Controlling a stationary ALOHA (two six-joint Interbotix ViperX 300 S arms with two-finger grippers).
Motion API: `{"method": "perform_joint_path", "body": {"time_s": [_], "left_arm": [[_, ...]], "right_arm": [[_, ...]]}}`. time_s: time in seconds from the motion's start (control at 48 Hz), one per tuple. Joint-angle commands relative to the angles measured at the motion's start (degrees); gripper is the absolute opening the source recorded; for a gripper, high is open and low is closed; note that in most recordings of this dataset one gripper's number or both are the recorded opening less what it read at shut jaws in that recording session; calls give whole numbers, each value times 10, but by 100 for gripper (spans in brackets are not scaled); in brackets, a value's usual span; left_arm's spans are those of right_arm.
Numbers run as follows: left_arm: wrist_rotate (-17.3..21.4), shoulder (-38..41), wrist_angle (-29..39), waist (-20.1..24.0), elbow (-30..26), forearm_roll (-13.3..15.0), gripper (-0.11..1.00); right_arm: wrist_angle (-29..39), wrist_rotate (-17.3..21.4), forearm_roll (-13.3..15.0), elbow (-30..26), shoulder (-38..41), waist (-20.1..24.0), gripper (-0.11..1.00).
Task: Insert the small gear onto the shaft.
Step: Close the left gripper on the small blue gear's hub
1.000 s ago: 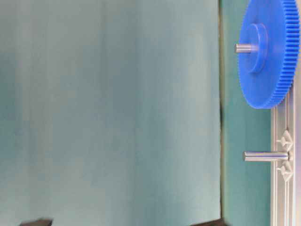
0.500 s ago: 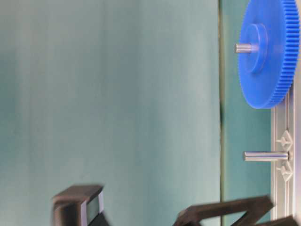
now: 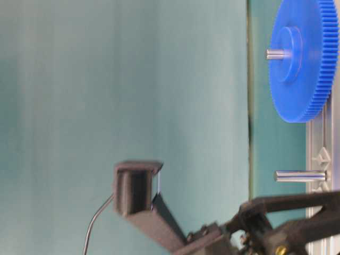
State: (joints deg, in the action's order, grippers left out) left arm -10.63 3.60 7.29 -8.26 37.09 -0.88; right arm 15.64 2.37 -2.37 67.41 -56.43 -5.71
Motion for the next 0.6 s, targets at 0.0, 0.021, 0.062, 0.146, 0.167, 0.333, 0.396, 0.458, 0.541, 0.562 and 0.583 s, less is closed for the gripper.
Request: {"method": "perform_joint_path", "body": {"time_s": [0.0,0.021,0.062,0.146,0.167,0.333,0.396,0.458,0.541,0.562,0.583], "left_arm": [[2,0,-2,-2,-16,0,90],[2,2,-2,-2,-17,-1,90],[2,5,-1,-1,-18,-1,90],[2,6,-1,-1,-18,-1,90],[2,6,-1,0,-18,-1,90],[3,7,1,10,-18,-2,90],[4,8,1,14,-18,-3,90],[4,10,1,15,-20,-2,90],[8,13,1,15,-20,-2,90],[9,14,2,15,-20,-3,90],[9,15,2,15,-20,-2,90]], "right_arm": [[-4,5,1,-6,-5,-1,8],[-3,5,1,-5,-7,-2,8],[-1,5,0,-4,-11,-1,8],[9,5,1,-4,-18,-2,8],[11,5,1,-4,-18,-2,8],[25,6,1,-4,-28,-2,8],[25,6,1,-4,-30,-1,8],[25,6,1,-4,-32,-2,8],[25,6,1,-3,-32,-2,8],[25,6,1,-3,-32,-1,8],[25,6,1,-3,-32,-2,8]]}}
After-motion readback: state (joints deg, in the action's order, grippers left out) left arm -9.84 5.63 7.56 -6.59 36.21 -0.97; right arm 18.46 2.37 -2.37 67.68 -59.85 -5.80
